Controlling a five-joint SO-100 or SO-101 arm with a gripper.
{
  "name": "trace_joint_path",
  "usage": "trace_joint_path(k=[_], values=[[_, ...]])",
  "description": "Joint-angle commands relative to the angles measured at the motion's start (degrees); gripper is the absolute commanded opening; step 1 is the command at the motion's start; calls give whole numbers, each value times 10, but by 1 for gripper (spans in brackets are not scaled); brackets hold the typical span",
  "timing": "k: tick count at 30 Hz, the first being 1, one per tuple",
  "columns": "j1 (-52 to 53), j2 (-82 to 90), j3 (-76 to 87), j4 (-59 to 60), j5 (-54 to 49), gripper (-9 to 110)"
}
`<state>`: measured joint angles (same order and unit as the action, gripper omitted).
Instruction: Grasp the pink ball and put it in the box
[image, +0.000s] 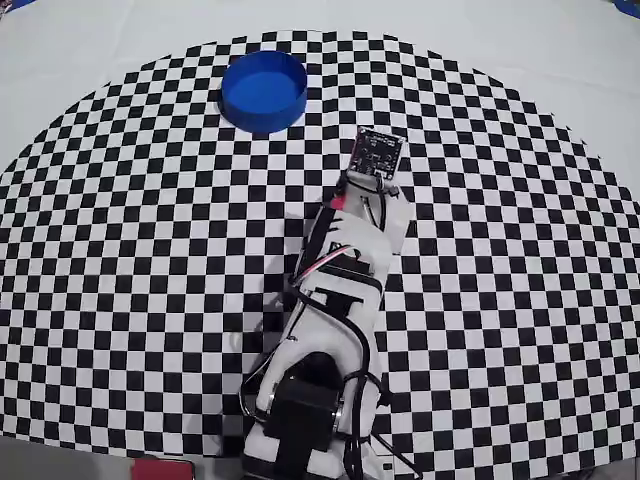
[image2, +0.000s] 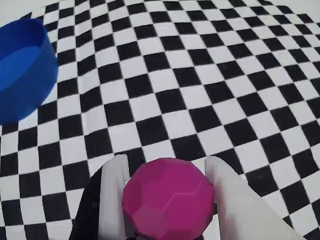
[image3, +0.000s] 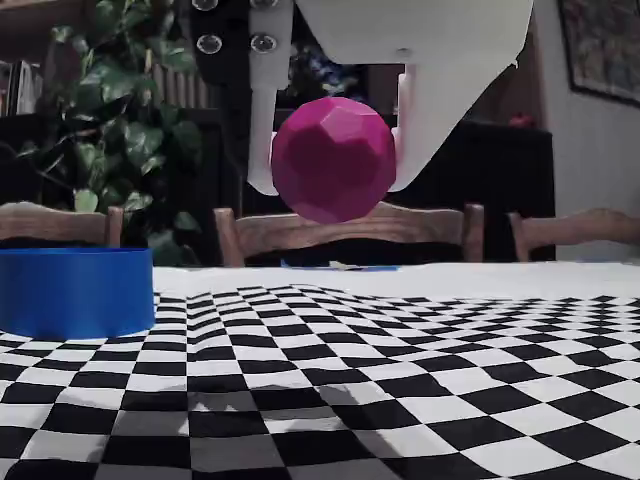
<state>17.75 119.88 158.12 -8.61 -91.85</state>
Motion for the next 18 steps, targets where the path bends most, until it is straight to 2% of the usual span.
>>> trace_joint_path(k=[1,18], values=[[-12,31,-1,-3,-4,0],[-101,41,9,12,-4,0]])
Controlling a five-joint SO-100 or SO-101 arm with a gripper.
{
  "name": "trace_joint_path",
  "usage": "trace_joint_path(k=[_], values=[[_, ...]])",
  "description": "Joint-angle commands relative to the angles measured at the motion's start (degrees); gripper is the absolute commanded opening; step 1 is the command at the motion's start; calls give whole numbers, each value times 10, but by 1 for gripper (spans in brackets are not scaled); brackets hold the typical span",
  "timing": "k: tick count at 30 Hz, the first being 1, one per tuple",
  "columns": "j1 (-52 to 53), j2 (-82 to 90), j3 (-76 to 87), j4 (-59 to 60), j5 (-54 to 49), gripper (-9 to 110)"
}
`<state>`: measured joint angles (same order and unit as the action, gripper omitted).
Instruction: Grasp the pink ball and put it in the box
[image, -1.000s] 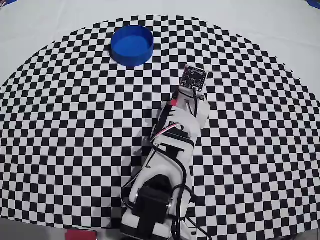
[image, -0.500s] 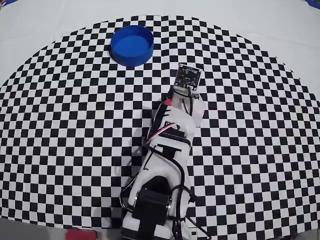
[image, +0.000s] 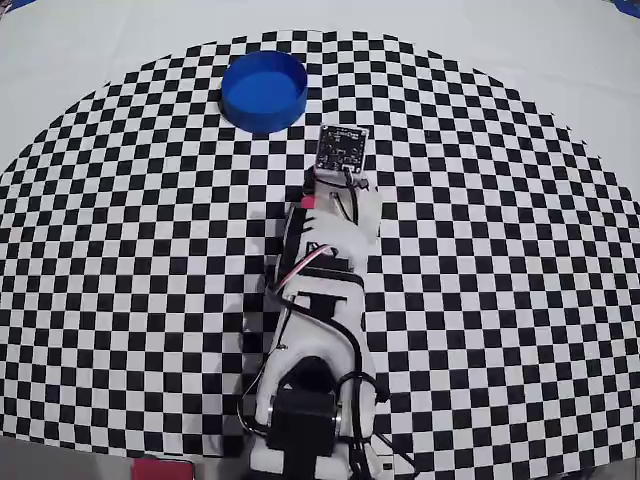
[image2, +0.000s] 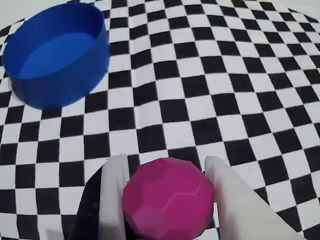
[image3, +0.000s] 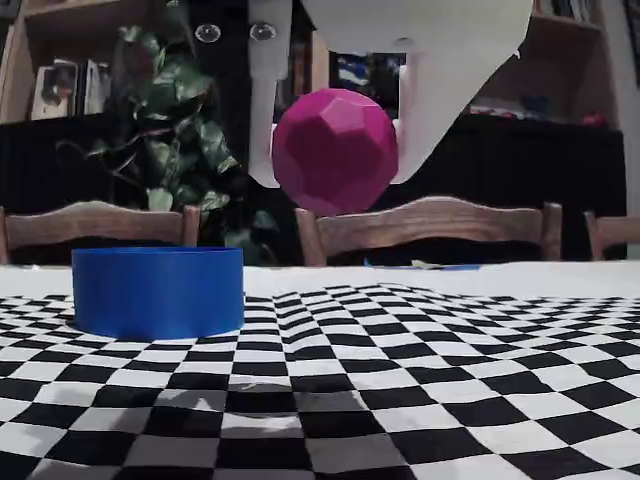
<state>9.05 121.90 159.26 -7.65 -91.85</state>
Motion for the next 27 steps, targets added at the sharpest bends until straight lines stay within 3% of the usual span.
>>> trace_joint_path(k=[1,27], values=[[-19,21,-2,3,-4,0],[-123,33,17,7,-2,0]])
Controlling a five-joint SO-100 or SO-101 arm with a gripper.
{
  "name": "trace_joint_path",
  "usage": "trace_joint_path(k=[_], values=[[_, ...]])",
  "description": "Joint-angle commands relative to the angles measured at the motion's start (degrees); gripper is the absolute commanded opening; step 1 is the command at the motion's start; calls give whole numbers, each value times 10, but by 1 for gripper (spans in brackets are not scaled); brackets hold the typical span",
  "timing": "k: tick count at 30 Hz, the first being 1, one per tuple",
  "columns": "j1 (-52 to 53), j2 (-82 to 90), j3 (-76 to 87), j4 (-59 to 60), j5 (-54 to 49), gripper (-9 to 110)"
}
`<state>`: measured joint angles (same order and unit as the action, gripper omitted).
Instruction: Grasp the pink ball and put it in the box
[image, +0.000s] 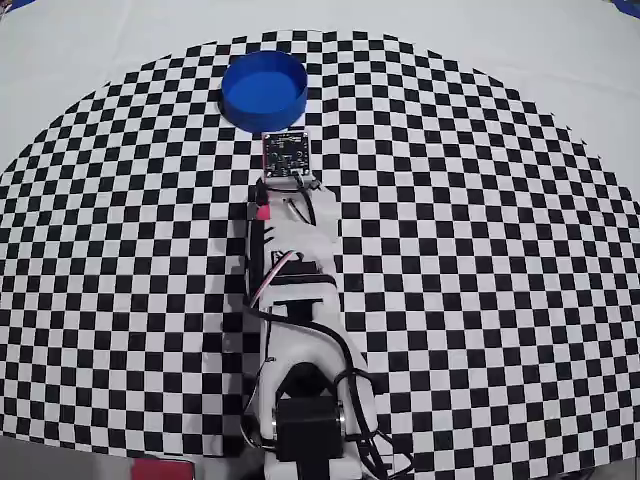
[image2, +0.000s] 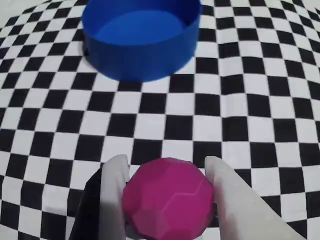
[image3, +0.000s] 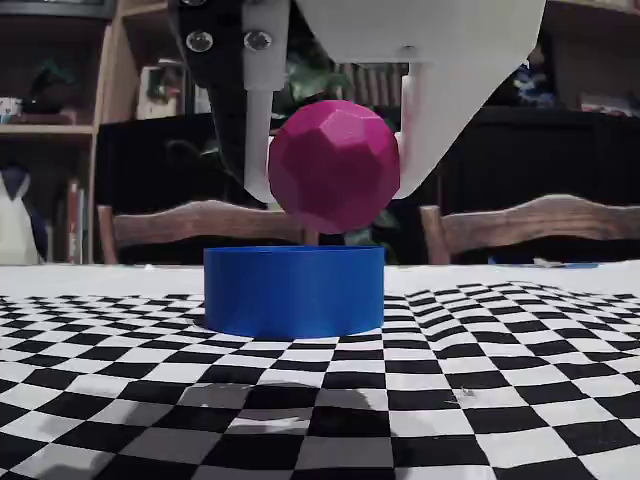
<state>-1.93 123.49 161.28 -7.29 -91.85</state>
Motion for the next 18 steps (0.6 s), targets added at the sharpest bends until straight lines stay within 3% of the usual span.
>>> trace_joint_path(k=[1,18], values=[[-17,17,-4,4,-2,0],[-44,10,-6,4,-3,0]])
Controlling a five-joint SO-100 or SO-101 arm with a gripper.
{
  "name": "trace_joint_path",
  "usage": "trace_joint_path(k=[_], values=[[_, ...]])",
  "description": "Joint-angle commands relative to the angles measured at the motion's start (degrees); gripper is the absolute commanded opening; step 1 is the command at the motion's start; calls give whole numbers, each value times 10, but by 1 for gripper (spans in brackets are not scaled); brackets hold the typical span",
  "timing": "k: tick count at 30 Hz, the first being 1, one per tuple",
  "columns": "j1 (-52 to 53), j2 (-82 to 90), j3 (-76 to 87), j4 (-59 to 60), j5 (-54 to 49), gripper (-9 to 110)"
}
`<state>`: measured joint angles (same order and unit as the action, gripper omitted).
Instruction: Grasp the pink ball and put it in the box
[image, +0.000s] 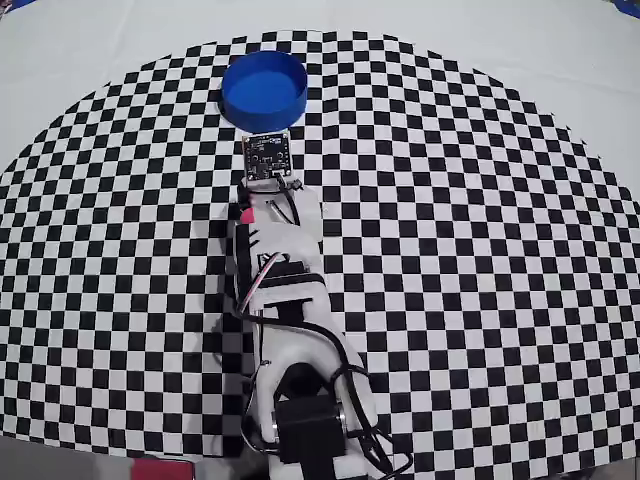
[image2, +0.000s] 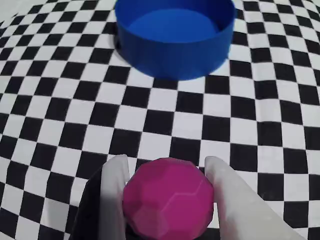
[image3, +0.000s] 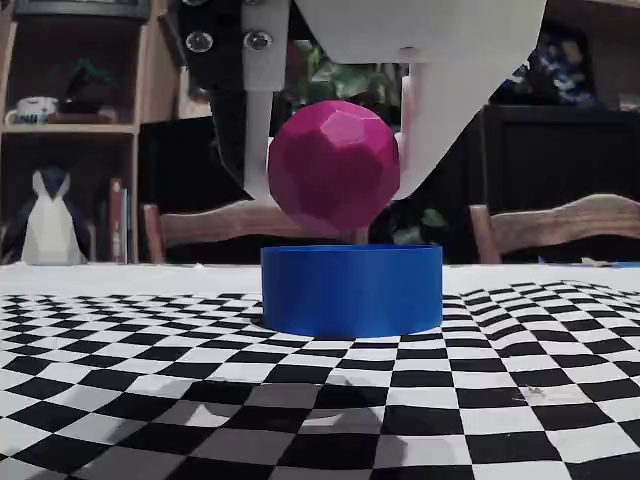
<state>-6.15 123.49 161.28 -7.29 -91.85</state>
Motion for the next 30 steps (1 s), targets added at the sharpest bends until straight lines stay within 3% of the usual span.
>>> trace_joint_path(k=[1,30], values=[[-3,8,-8,4,-2,0],[3,-133,-160,4,4,0]])
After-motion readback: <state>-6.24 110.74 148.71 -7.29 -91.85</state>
